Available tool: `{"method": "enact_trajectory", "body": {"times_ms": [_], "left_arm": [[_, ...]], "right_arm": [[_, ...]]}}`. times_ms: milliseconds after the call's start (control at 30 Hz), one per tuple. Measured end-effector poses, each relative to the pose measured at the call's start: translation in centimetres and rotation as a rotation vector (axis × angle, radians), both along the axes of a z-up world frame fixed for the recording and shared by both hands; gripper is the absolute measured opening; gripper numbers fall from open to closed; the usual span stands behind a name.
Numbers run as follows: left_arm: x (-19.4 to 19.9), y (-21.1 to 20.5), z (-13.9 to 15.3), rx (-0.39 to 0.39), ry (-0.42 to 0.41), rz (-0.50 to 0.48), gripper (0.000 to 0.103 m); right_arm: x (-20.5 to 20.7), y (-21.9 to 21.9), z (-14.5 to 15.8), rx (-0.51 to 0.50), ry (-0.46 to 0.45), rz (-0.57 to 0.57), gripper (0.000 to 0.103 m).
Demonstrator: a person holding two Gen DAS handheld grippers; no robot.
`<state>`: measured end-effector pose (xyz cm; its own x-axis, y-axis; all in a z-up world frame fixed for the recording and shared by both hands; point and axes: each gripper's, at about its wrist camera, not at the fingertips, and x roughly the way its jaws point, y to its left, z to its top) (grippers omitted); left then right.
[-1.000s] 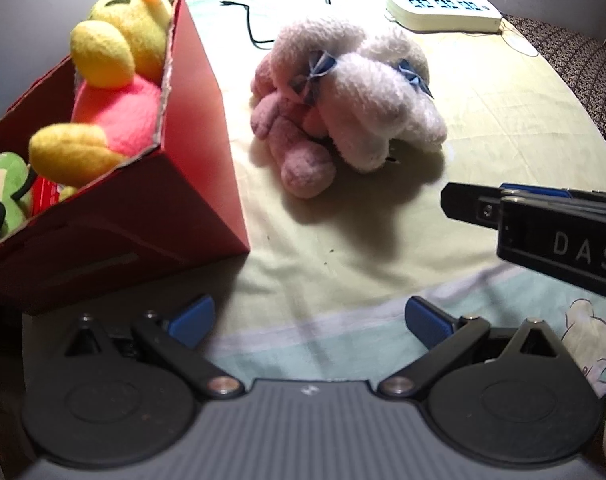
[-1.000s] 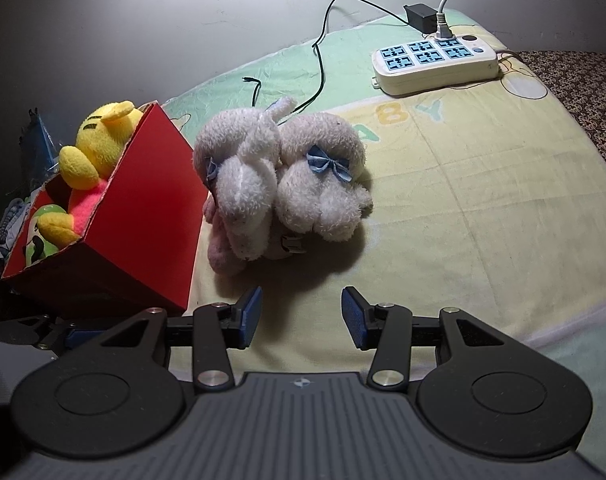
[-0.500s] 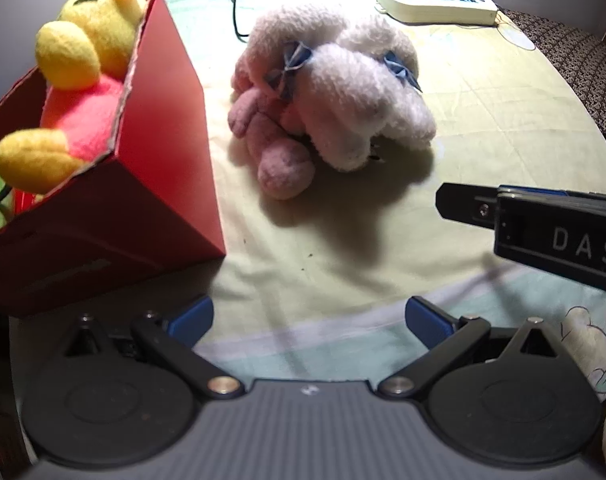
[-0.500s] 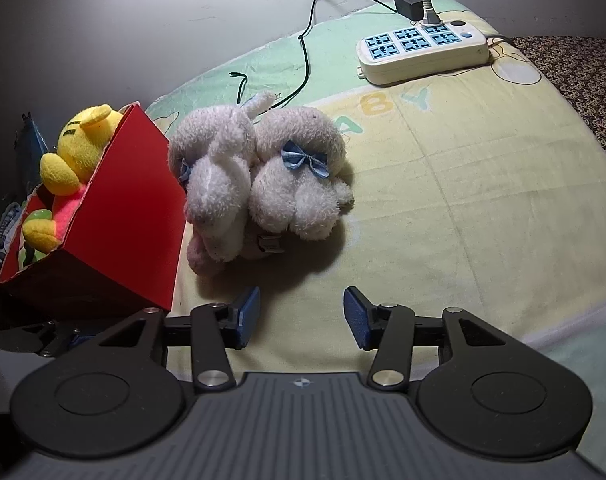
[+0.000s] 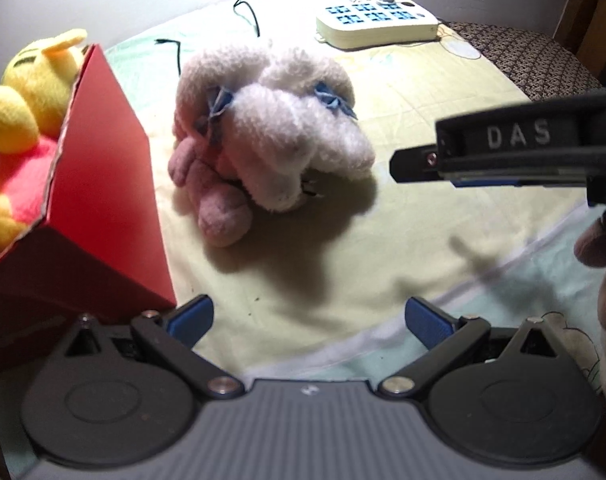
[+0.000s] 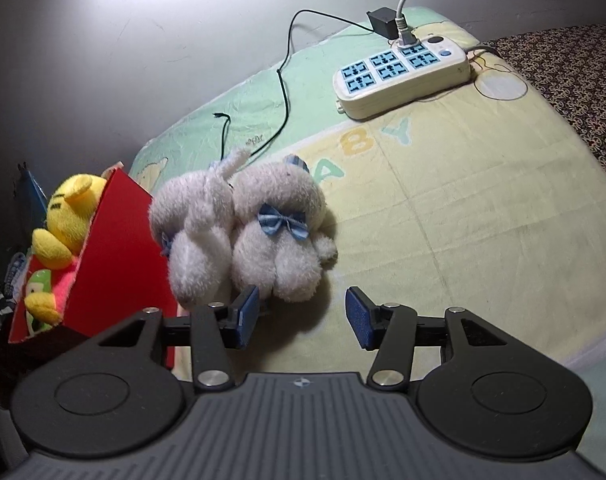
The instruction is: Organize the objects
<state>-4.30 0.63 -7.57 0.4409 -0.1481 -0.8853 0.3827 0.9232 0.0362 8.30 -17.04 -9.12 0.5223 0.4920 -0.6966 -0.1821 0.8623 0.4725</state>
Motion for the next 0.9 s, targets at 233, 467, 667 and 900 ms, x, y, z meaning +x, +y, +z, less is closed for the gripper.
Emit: {"method": "enact_trajectory", "body": {"times_ms": [233, 467, 667, 900], "left_arm": [[1.0, 0.2, 0.1, -0.003, -0.083, -0.007, 0.101], [2.4, 1.1, 1.7, -0.119, -0.161, -0.010, 0.101], [3.6, 0.7, 1.7, -0.128, -0.205, -0.009, 0.101], [6.0, 2.5, 1.3, -0.235, -0.200, 0.009, 0.091]], "right_arm": [[2.3, 2.1, 2.2, 0.061, -0.052, 0.076, 0.052], [4.1, 4.5, 3.9, 0.033, -0.086, 0.179, 0.052], [5.4, 6.6, 3.7, -0.012, -0.062, 0.257, 0.052], [7.1, 7.7, 2.5, 0.025, -0.009, 0.265, 0.052]]}}
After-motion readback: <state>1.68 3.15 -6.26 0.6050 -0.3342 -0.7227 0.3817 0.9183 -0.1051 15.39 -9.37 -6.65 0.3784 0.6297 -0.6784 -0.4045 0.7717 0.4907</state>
